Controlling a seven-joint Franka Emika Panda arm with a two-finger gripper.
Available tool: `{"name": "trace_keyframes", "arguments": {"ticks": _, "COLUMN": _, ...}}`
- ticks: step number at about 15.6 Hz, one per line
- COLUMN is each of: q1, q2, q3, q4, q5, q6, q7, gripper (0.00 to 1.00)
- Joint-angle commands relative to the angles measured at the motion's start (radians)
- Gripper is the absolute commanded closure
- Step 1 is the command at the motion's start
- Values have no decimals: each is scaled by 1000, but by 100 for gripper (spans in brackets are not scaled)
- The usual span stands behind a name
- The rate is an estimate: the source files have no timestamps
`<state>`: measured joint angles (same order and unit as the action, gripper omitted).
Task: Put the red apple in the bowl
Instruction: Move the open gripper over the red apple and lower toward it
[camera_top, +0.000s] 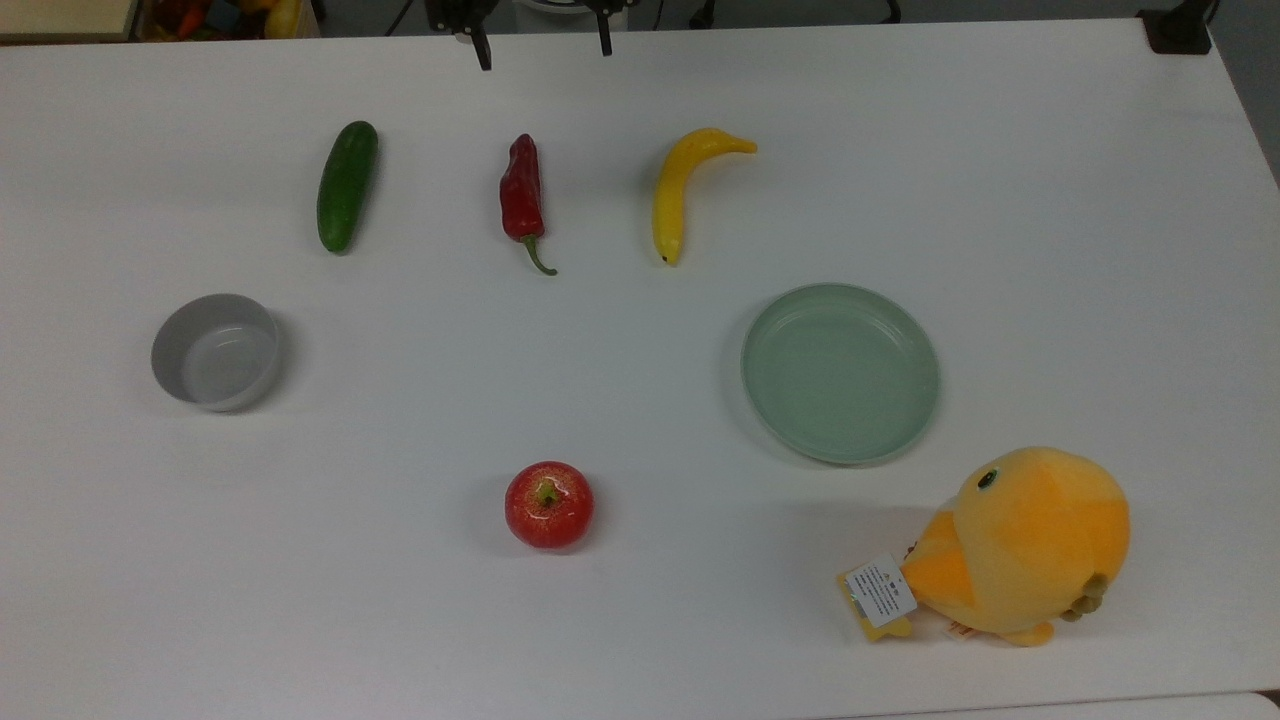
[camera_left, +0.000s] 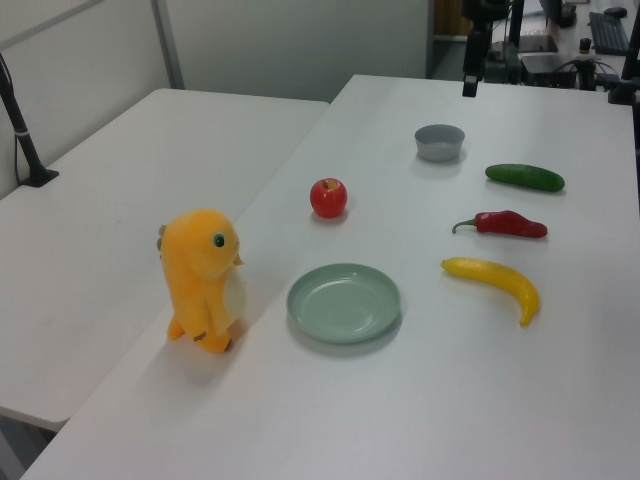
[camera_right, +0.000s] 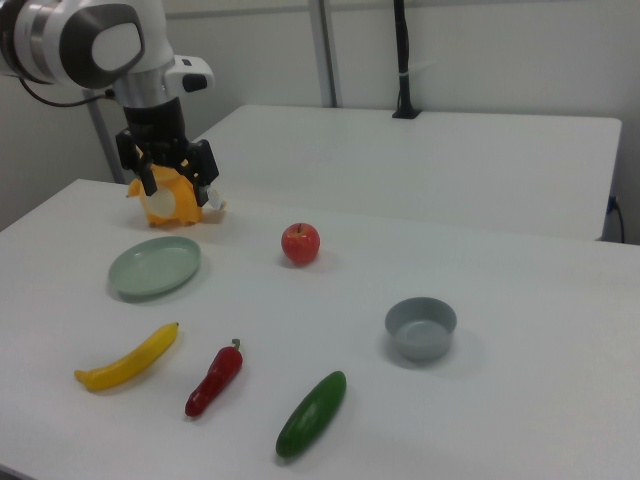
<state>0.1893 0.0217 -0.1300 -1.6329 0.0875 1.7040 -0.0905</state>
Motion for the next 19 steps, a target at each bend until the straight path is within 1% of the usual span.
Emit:
{"name": "trace_keyframes", "arguments": {"ticks": 1, "q1": 9, "q2": 72, "q3": -10, "q4": 83, "q5": 9, "q6": 14, "q7": -18, "gripper": 0}}
{"name": "trace_keyframes", "arguments": {"ticks": 2, "q1": 3, "q2": 93, "q3": -13, "q4": 109, "q5": 9, "q6": 13, "q7": -18, "gripper": 0}}
{"name": "trace_keyframes", "arguments": {"ticks": 3, "q1": 2, "q2": 136, "q3": -14, "q4": 160, "q5": 8, "q6": 5, "q7": -20, "gripper": 0}}
{"name": "trace_keyframes", "arguments": {"ticks": 4, "q1": 1, "q2": 182, "q3": -16, "q4": 226, "q5": 8, "q6": -22, "q7": -18, "gripper": 0}}
{"name": "trace_keyframes", "arguments": {"ticks": 6, "q1": -4, "q2": 301, "q3": -16, "q4": 396, "q5": 9, "q6": -107, "q7": -17, "gripper": 0}}
{"name": "trace_keyframes", "arguments": {"ticks": 7, "q1": -8, "q2": 352, "q3": -16, "q4": 459, "q5": 9, "q6": -116, "q7": -14, "gripper": 0}}
{"name": "trace_keyframes", "arguments": {"ticks": 8, "q1": -8, "q2": 387, "q3": -16, "q4": 493, "q5": 9, "q6": -106, "q7": -11, "gripper": 0}}
{"name": "trace_keyframes", "arguments": {"ticks": 10, "q1": -8, "q2": 450, "q3": -17, "q4": 521, "q5": 9, "q6": -66, "q7": -5, "gripper": 0}}
{"name": "trace_keyframes", "arguments": {"ticks": 13, "q1": -10, "q2": 506, "q3": -17, "q4": 559, "q5": 9, "q6": 8, "q7": 14, "gripper": 0}}
{"name": "trace_keyframes", "arguments": {"ticks": 15, "q1": -20, "q2": 527, "q3": -16, "q4": 561, "q5": 9, "q6": 71, "q7": 27, "gripper": 0}}
{"name": "trace_keyframes", "arguments": {"ticks": 19, "q1": -24, "q2": 601, "q3": -13, "q4": 561, "q5": 12, "q6": 190, "q7": 63, "gripper": 0}}
